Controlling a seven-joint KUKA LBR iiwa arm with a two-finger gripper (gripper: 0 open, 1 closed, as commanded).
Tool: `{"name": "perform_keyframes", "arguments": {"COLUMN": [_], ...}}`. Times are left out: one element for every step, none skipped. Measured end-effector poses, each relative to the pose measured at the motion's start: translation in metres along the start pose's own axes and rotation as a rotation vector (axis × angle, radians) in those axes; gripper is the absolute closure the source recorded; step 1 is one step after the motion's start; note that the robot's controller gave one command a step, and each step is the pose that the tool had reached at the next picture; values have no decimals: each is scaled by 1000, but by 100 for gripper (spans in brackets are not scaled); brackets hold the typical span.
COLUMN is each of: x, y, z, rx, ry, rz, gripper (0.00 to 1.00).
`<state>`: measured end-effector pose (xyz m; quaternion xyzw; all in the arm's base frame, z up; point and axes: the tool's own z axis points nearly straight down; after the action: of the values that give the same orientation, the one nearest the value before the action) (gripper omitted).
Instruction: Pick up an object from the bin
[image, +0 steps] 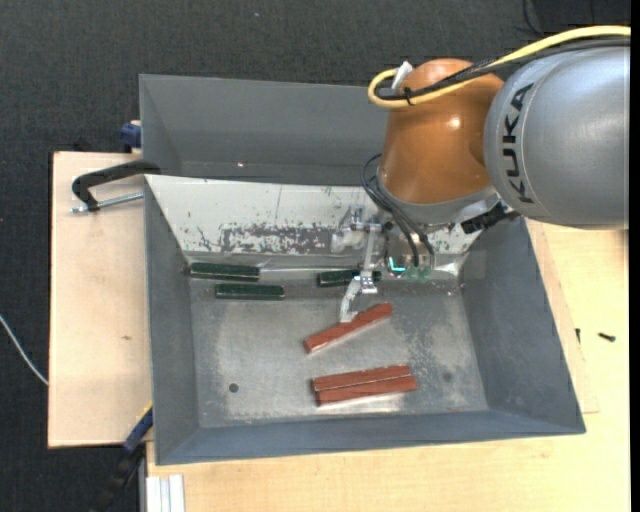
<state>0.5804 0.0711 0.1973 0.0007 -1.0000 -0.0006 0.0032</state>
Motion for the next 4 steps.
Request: {"name": "perform_keyframes", "arguments": {"x": [-2,5,7,4], "y": [0,-7,-27,-16], "z": [-4,38,88,116], "rx": [-1,0,1,1], "ry": [-8,-14,-8,-11], "rz": [1,-60,-201,-170], "gripper": [0,0,0,100]}}
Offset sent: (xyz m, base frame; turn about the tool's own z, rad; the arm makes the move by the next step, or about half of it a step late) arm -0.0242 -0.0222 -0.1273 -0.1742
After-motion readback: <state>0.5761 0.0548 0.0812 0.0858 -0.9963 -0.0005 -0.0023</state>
